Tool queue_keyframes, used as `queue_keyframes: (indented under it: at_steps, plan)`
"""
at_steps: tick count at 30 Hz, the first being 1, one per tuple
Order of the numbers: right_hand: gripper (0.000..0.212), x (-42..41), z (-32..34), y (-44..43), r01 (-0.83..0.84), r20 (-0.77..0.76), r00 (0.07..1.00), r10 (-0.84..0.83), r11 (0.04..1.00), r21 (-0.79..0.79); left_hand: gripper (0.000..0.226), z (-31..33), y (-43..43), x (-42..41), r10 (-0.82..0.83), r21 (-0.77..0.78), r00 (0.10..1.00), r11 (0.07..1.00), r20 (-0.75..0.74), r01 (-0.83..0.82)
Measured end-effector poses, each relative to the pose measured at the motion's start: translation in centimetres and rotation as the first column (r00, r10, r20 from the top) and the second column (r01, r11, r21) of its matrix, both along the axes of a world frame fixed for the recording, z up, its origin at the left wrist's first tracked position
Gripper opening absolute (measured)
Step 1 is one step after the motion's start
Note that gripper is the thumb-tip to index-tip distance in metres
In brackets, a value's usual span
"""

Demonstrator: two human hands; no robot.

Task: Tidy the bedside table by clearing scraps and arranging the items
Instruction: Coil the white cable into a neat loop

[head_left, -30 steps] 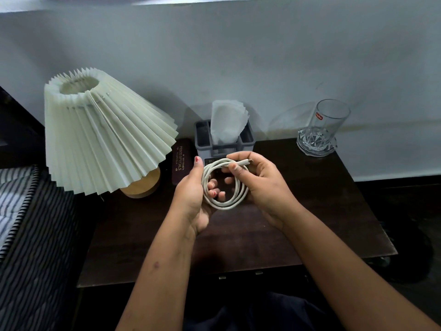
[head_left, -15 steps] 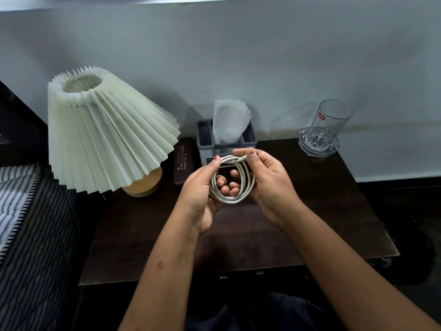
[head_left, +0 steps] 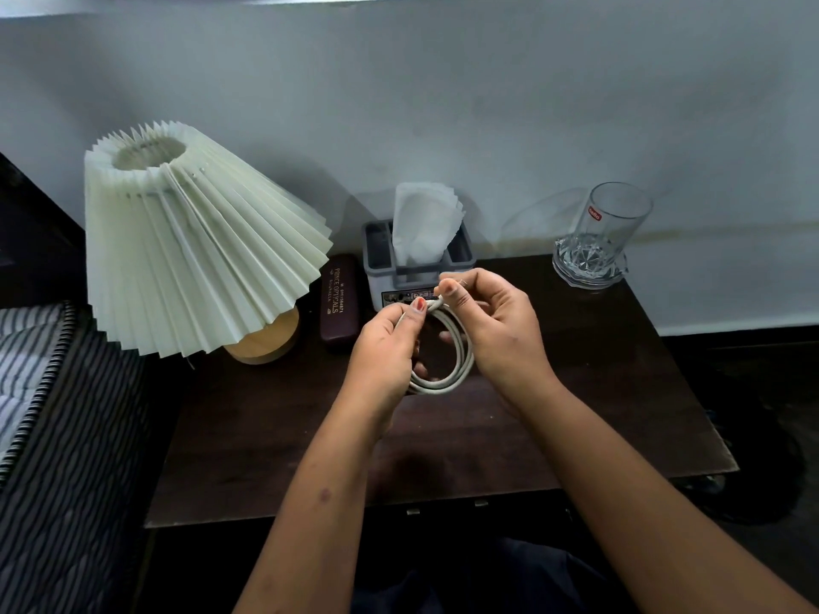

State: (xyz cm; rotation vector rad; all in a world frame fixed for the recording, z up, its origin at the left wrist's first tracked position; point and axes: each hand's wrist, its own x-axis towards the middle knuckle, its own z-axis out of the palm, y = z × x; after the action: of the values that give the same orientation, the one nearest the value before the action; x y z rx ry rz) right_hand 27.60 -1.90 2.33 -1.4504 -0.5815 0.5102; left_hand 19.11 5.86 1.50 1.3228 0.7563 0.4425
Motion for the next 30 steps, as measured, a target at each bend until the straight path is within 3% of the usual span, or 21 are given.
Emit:
queue_keyframes:
  at_steps: [6,12,17,24,30]
  plan:
    - [0.018,-0.2,0.0,0.2,0.072,-0.105,0.993,-0.063,0.993,0.092,0.026,-0.3,0.1,0.3,-0.001,0.06,1.0,0.998,0.008,0.001]
    - [0.01,0.0,0.2,0.2,-0.001,-0.269,0.963,0.028,0.995,0.102,0.027,-0.4,0.2,0.2,0.066,-0.059,0.998,0.996,0.006,-0.066]
    - [0.014,0.4,-0.1,-0.2,-0.107,-0.18,0.978,0.101,0.994,-0.022,0.026,-0.4,0.4,0.4,0.185,-0.168,0.982,0.968,-0.025,-0.187]
    - [0.027,0.6,-0.7,-0.7,-0.249,-0.322,0.933,0.161,0.935,-0.253,0.027,-0.5,0.2,0.9,0.283,-0.302,0.959,0.914,0.001,-0.27]
    - [0.027,2.0,-0.8,-1.4,-0.235,-0.361,0.925,0.119,0.926,-0.297,0.021,-0.6,-0.5,1.6,0.229,-0.284,0.973,0.931,-0.028,-0.228]
